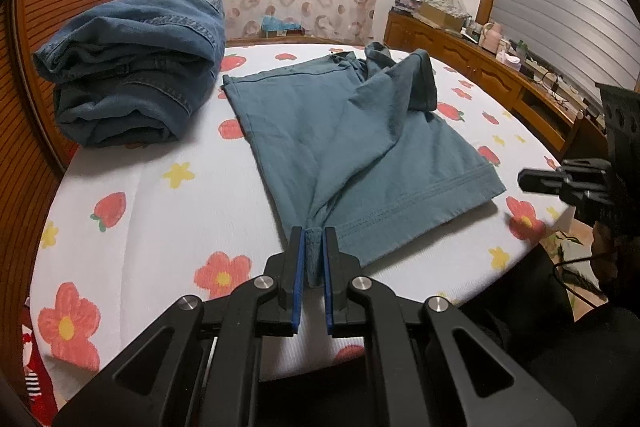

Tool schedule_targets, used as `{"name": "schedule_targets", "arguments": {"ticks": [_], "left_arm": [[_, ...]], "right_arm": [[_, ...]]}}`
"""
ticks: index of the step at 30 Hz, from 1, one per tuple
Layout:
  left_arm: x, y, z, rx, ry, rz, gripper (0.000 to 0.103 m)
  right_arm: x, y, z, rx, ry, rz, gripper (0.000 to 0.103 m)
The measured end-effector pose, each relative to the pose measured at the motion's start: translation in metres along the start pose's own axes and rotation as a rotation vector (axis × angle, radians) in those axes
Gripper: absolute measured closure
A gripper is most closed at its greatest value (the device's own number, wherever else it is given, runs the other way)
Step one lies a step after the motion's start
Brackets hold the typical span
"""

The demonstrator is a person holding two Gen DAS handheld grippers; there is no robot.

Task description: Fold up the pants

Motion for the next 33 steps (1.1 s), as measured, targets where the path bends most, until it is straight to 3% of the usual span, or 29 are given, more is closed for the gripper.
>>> {"name": "schedule_targets", "arguments": {"ticks": [5,12,15,18,22,28,33], "left_arm": [[0.003,0.003,0.001,-0.014,0.045,-0.027,0.089],[0.015,0.026,0.007,-0.012,0.065,-0.095,0.046],[0.013,0.04,0.001,-0.033,0.061,-0.11,0.033],[0.008,0.056,-0.006,-0.04,0.024,-0.119,0.032],[0.002,0.077,-0.014,-0.022,-0.009,-0.143,0.033],[-0.015,0.102,-0.037,-0.089,-0.031,-0.136,0.033],[-0.033,0.12,-0.062,-0.139,-0.107,-0.103,0.042]], "right_arm": [[0.005,0.007,-0.014,-0.017,-0.066,-0.033,0.1],[0.0,0.021,-0.028,-0.042,-0.112,-0.081,0.095],[-0.007,0.029,-0.03,-0.041,-0.123,-0.093,0.082],[-0.014,0.033,-0.032,-0.042,-0.13,-0.097,0.054],[-0.023,0.038,-0.041,-0.042,-0.136,-0.094,0.054],[-0.034,0.043,-0.056,-0.054,-0.162,-0.072,0.053],[-0.039,0.043,-0.063,-0.065,-0.16,-0.074,0.053]]}}
Point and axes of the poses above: each gripper's, at about its wrist camera, not at the fingertips, and x roughly against the way its jaws point, z to its left, y to its top, the point moved 4 cm from there along -x, roughly the way its jaws point, and after that the axes turned 12 degrees about y, right-handed, at the moved point
